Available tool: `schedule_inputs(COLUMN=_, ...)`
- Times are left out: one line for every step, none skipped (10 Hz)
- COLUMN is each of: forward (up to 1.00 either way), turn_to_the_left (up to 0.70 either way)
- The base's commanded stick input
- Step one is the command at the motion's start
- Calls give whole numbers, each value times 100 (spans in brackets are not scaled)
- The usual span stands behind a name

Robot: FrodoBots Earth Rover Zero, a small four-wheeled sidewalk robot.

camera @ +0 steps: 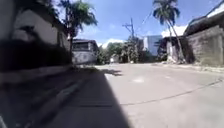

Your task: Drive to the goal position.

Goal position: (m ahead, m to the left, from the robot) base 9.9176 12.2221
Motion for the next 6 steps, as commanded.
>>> schedule_inputs(forward=100, turn_to_the_left=0)
schedule_inputs(forward=100, turn_to_the_left=0)
schedule_inputs(forward=100, turn_to_the_left=0)
schedule_inputs(forward=100, turn_to_the_left=0)
schedule_inputs(forward=100, turn_to_the_left=0)
schedule_inputs(forward=100, turn_to_the_left=0)
